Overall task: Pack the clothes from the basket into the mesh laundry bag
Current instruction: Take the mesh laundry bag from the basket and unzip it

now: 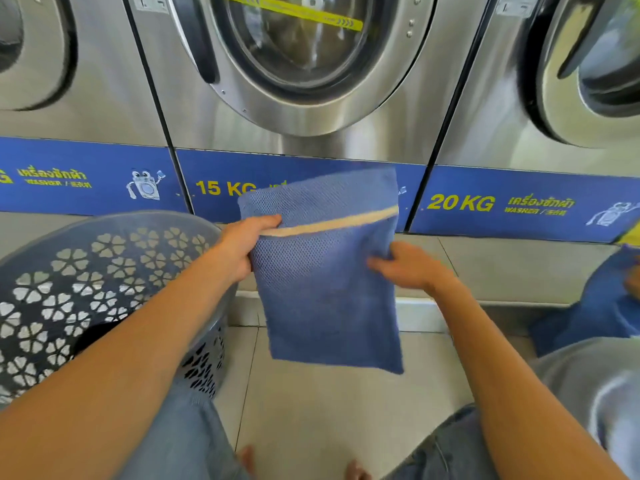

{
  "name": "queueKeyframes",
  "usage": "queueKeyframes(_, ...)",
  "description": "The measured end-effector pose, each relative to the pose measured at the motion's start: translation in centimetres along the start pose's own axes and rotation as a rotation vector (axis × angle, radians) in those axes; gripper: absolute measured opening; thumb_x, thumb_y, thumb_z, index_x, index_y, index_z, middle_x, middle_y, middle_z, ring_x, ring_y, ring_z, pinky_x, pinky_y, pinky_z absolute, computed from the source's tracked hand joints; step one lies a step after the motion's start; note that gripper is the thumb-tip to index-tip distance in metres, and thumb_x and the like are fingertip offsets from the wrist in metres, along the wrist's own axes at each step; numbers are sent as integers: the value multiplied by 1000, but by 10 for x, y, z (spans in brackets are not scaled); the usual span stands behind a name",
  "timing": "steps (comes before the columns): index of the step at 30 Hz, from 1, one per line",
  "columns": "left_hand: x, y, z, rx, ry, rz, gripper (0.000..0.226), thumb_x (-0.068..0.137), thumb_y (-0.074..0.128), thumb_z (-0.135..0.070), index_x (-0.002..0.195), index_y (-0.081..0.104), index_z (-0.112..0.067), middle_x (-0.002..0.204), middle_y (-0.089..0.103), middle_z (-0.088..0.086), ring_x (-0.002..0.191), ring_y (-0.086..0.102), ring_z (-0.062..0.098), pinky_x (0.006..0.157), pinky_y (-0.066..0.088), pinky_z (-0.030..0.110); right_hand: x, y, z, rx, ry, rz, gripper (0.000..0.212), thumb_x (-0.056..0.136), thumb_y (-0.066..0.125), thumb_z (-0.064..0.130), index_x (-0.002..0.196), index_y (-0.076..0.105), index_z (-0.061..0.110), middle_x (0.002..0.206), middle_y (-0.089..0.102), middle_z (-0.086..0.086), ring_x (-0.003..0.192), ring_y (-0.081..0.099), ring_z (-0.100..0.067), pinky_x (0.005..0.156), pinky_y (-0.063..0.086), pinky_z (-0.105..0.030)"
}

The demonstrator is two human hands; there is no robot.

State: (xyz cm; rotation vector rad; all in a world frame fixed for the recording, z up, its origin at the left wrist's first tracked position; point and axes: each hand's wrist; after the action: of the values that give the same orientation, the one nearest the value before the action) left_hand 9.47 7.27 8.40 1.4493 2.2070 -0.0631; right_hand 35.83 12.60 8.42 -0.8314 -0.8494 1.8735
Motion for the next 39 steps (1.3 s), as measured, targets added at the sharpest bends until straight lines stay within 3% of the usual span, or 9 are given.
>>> queueKeyframes(3,1,5,4,112,72,-31,40,79,74,-22,117,69,-9,109,74,10,76,70,23,64,59,31,-2,8,-17,-128,178,349,18,89,53,34,101,59,22,97,69,0,77,74,-18,76,55,-33)
queueKeyframes(9,-20,26,16,483,83,57,29,84,69,-41,107,66,-24,93,71,1,74,64,20,65,53,31,-5,10,9,170,-38,-121,27,85,62,28,80,71,3,70,77,-2,61,74,-19,68,58,-31)
queueKeyframes(13,-26,36,18,562,131,106,28,88,64,-43,108,67,-24,101,74,0,80,67,17,67,55,30,-16,40,53,296,-180,46,36,79,70,47,81,72,12,77,76,-7,69,75,-21,71,61,-34)
queueKeyframes(17,-28,32,19,564,164,106,24,89,63,-45,100,68,-24,105,74,0,91,70,19,85,57,39,-16,58,68,173,-247,-63,38,75,69,57,68,67,20,62,73,1,61,66,-6,69,54,-27)
queueKeyframes(20,-31,26,15,525,147,212,26,92,63,-36,108,68,-16,107,74,5,89,71,20,81,58,35,-18,61,69,141,-275,-74,35,82,66,49,66,68,19,58,71,2,56,60,-5,60,47,-22)
queueKeyframes(24,-33,18,12,547,171,277,26,90,65,-7,116,68,-9,106,74,8,93,70,19,85,57,32,-13,65,68,132,-297,-137,38,90,55,33,74,70,3,64,74,-9,63,69,-21,68,56,-35)
queueKeyframes(29,-33,10,8,628,240,136,28,80,75,-6,108,69,-11,100,76,9,95,72,25,88,58,39,-9,59,72,150,-305,-50,31,90,47,22,81,71,6,80,78,-5,60,73,-17,76,59,-32)
queueKeyframes(35,-29,-3,-7,660,323,49,20,76,80,-9,88,66,-17,93,76,6,88,72,20,84,58,42,4,48,81,222,-267,47,27,93,42,16,84,66,9,80,73,-7,60,70,-23,59,52,-23)
queueKeyframes(39,-23,-16,-9,692,416,-35,20,80,76,-5,83,61,-19,93,74,2,89,69,19,78,54,33,24,46,71,131,-171,111,29,93,40,13,94,67,4,82,72,-10,62,68,-27,61,50,-23)
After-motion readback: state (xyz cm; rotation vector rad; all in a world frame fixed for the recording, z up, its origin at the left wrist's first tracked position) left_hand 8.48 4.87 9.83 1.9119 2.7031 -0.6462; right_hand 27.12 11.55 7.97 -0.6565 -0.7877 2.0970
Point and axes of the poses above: each hand's wrist, its own x-axis towards the middle knuckle, its own y-axis out of the palm, z = x × y
